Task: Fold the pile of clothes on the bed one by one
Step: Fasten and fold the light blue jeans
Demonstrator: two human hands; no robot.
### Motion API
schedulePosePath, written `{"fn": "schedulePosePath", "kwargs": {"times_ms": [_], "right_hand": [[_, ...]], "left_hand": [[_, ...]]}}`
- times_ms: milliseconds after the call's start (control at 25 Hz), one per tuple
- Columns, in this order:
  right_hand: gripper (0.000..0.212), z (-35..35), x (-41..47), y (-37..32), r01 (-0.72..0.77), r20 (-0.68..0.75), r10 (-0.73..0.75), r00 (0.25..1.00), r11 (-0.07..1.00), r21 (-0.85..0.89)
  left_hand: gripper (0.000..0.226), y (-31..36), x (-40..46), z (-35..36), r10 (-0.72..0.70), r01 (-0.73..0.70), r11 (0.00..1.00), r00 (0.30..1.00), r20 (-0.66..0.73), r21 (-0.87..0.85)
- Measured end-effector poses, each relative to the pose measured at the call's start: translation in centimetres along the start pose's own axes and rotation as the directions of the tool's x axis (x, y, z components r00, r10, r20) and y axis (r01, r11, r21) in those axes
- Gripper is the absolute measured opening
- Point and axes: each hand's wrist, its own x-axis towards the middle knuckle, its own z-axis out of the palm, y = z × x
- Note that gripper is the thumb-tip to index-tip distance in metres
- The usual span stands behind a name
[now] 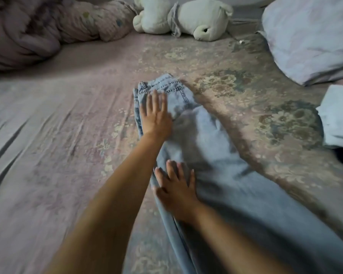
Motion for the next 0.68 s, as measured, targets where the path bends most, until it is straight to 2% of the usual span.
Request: {"fn": "schedulePosePath", "kwargs": {"times_ms": [40,80,120,160,200,280,320,360,400,440,480,560,600,640,680], "right_hand": [[0.051,-1.6,-1.2,1.7,0.058,0.025,-0.058,0.998,0.998,-0.009],[0.049,-2.5,-3.3,4.2,0.111,-0.045,-0.114,0.993,0.992,-0.054],[0.049,-3.2,-6.2,7.1,0.081,-0.149,-0.100,0.984,0.988,-0.133],[0.051,-3.7,-9.3,10.2,0.021,-0.183,-0.060,0.981,0.977,-0.211],[0.054,-4.0,-12.3,13.0,-0.025,-0.151,-0.019,0.988,0.957,-0.288],[0.061,-4.2,-19.4,18.1,-0.090,-0.059,0.073,0.996,0.919,-0.384],[0.064,-3.9,-20.5,19.6,-0.105,-0.055,0.090,0.994,0.918,-0.383],[0.064,-4.2,-21.9,20.6,-0.111,-0.064,0.093,0.994,0.915,-0.387],[0.063,-4.8,-23.9,21.6,-0.078,-0.088,0.046,0.995,0.909,-0.409],[0.062,-5.3,-25.9,22.3,0.006,-0.074,-0.041,0.996,0.907,-0.420],[0.062,-5.5,-27.8,23.0,0.123,-0.051,-0.160,0.986,0.897,-0.425],[0.062,-6.3,-31.1,24.0,0.369,0.054,-0.382,0.922,0.829,-0.421],[0.062,-6.8,-32.0,24.8,0.460,0.098,-0.465,0.880,0.778,-0.427],[0.061,-7.3,-32.4,25.3,0.517,0.119,-0.523,0.844,0.732,-0.444],[0.057,-7.9,-32.3,25.6,0.547,0.128,-0.554,0.822,0.710,-0.443]], "left_hand": [[0.061,1.0,-3.2,0.3,0.142,-0.142,0.990,0.986,0.089,-0.010],[0.060,1.1,-7.1,1.5,0.240,-0.235,0.971,0.957,0.164,-0.050],[0.062,1.0,-11.6,2.3,0.291,-0.291,0.956,0.935,0.202,-0.027],[0.068,0.5,-14.4,2.6,0.278,-0.296,0.954,0.935,0.220,0.053],[0.073,-0.1,-15.2,2.6,0.242,-0.273,0.956,0.939,0.246,0.103],[0.069,1.3,-16.7,0.9,0.112,-0.205,0.962,0.897,0.427,0.179],[0.067,1.7,-16.4,-0.1,0.071,-0.181,0.964,0.882,0.465,0.195],[0.068,2.9,-17.5,-1.0,0.081,-0.191,0.962,0.882,0.464,0.194],[0.070,5.2,-20.2,-2.3,0.167,-0.247,0.959,0.889,0.426,0.140],[0.073,7.3,-23.7,-3.3,0.298,-0.331,0.942,0.898,0.322,0.050],[0.077,9.2,-27.9,-4.0,0.425,-0.430,0.902,0.874,0.235,-0.032],[0.074,12.1,-36.5,-4.9,0.653,-0.641,0.756,0.752,0.089,-0.129],[0.070,13.2,-39.9,-5.0,0.720,-0.711,0.694,0.689,0.087,-0.115],[0.063,14.0,-42.7,-5.1,0.754,-0.752,0.655,0.642,0.140,-0.074],[0.055,14.6,-44.5,-5.3,0.754,-0.763,0.646,0.632,0.181,-0.031]]}}
